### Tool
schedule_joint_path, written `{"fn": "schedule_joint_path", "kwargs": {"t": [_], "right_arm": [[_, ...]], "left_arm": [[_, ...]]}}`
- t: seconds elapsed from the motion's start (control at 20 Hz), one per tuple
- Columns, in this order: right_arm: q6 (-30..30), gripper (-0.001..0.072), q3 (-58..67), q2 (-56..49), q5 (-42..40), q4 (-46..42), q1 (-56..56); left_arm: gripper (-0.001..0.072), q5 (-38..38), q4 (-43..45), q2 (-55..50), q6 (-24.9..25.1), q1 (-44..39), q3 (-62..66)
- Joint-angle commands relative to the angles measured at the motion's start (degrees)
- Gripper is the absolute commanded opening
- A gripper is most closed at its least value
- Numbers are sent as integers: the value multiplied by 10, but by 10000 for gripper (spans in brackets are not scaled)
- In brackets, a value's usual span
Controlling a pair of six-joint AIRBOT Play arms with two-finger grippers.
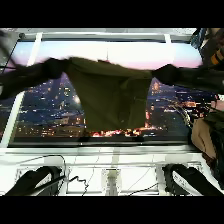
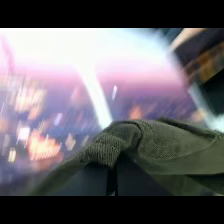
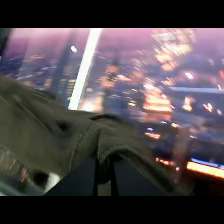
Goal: Fold the clothes and pants, and hang the long-sleeved shirts on hangers.
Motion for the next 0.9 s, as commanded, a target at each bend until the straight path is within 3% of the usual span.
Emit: {"fn": "schedule_joint_path", "kwargs": {"t": [0.0, 0.1, 0.2, 0.3, 0.45, 0.6, 0.7, 0.85], "right_arm": [[6, 40, -33, -129, -110, 19, 0], [6, 40, -33, -168, -124, 33, -5], [5, 40, -32, -170, -121, 29, -12], [5, 40, -32, -162, -83, 26, -31], [-15, 40, -32, -153, 83, 17, -66], [-44, 40, -33, -154, 254, -63, -75], [-44, 40, -34, -155, 283, -120, -68], [-44, 40, -35, -155, 286, -141, -65]], "left_arm": [[21, 97, -70, -167, 18, -46, -17], [21, 125, -168, -221, 19, -43, -17], [20, 97, -183, -231, 20, -31, -17], [20, 9, -183, -224, 52, -15, -17], [20, -198, -181, -216, 56, 14, -17], [19, -361, -73, -216, 76, 26, -17], [20, -368, 35, -218, 40, 22, -18], [20, -379, 48, -231, 14, 16, -19]]}}
